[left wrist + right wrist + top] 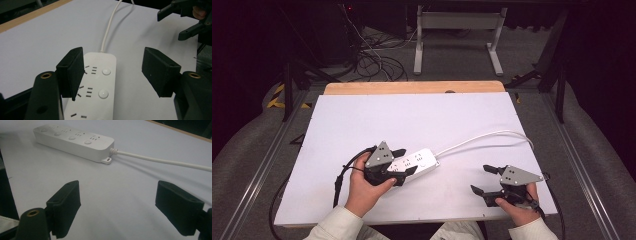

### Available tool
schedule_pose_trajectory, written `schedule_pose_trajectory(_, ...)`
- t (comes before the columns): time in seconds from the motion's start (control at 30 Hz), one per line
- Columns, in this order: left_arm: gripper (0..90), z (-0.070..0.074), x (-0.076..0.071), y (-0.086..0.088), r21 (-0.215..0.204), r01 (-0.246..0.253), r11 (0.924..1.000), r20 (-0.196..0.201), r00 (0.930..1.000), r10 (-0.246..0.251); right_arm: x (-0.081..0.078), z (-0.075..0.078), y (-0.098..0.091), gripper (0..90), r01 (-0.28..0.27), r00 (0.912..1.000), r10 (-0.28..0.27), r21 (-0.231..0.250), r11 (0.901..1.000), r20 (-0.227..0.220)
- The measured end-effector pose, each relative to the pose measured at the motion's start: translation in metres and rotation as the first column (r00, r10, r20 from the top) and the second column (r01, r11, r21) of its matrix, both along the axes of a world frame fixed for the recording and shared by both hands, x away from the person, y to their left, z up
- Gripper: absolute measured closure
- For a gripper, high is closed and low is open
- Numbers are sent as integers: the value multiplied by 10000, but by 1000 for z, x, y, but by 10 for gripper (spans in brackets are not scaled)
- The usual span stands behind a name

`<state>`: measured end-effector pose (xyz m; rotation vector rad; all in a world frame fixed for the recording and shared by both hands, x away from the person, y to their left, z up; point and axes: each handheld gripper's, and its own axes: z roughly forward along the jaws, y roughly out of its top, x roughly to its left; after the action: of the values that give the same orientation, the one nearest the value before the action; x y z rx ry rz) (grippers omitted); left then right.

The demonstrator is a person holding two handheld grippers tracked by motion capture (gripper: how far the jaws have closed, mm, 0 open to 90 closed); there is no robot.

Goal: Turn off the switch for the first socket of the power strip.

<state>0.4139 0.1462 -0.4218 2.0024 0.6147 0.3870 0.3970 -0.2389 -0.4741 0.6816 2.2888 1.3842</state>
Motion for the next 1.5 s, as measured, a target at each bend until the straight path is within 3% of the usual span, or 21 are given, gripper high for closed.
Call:
schedule_pose_trajectory(0.53,402,-5,13,-19,170,252,9995,-157,9996,-249,1,0,0,204,-38,10000,38,27,10000,-10)
schedule_pose_trajectory(0.7,586,-6,18,-20,-104,552,9984,-678,9961,-558,0,0,2,204,-81,10000,81,-8,10000,-17)
schedule_pose_trajectory(0.8,708,-7,21,-22,-89,497,9987,-866,9950,-502,1,-1,1,204,-78,10000,78,17,10000,-28)
schedule_pose_trajectory(0.87,780,-9,24,-26,-78,391,9992,-1204,9919,-397,1,-1,2,204,-88,10000,88,-3,10000,-23)
schedule_pose_trajectory(1.03,898,-11,29,-32,258,374,9990,-1376,9899,-336,1,-1,1,204,-115,9999,115,0,9999,-21)
schedule_pose_trajectory(1.27,900,-20,37,-39,774,163,9969,-1869,9824,-15,1,-1,1,204,-131,9999,131,12,9999,-34)
schedule_pose_trajectory(1.5,900,-24,41,-44,1266,63,9919,-2053,9785,200,1,-1,2,204,-142,9999,142,-7,9999,-63)
